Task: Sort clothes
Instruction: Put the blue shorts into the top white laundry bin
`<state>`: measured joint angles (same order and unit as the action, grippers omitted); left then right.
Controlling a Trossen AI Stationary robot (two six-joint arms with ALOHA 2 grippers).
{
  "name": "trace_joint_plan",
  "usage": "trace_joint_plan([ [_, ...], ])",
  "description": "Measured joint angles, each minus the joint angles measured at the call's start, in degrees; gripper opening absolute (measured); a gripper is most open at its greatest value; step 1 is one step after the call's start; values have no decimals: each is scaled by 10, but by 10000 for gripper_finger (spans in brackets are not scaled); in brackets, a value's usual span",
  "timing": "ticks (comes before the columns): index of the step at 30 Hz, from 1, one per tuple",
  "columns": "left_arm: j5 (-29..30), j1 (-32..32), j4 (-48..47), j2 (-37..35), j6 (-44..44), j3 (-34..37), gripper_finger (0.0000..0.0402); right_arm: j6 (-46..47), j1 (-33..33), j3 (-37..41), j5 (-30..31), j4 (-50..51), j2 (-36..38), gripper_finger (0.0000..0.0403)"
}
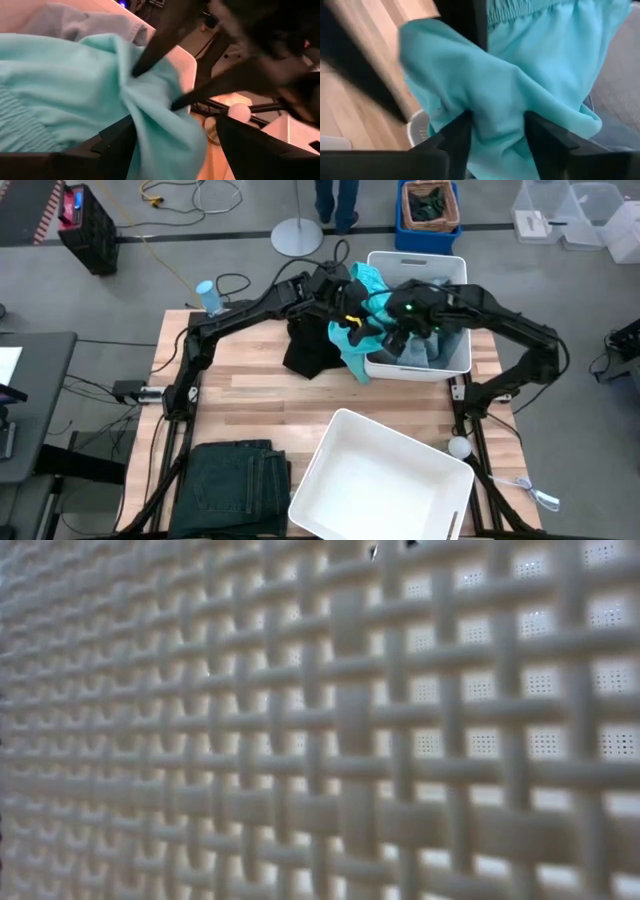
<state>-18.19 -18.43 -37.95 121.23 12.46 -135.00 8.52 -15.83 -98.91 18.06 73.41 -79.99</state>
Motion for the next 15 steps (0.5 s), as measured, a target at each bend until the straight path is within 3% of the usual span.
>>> trace_joint_plan([
  [3,-11,3,0,-1,-14,0,265,-7,-7,0,-2,5,-10,146],
  [8,-11,5,-2,-14,-24,0,265,-11,-10,0,-4,6,-14,21],
  [12,-11,2,-16,-37,-23,0,265,3,-15,0,9,3,-1,8],
  [15,-10,-3,-44,-61,-25,0,265,20,-15,0,55,-3,24,4],
])
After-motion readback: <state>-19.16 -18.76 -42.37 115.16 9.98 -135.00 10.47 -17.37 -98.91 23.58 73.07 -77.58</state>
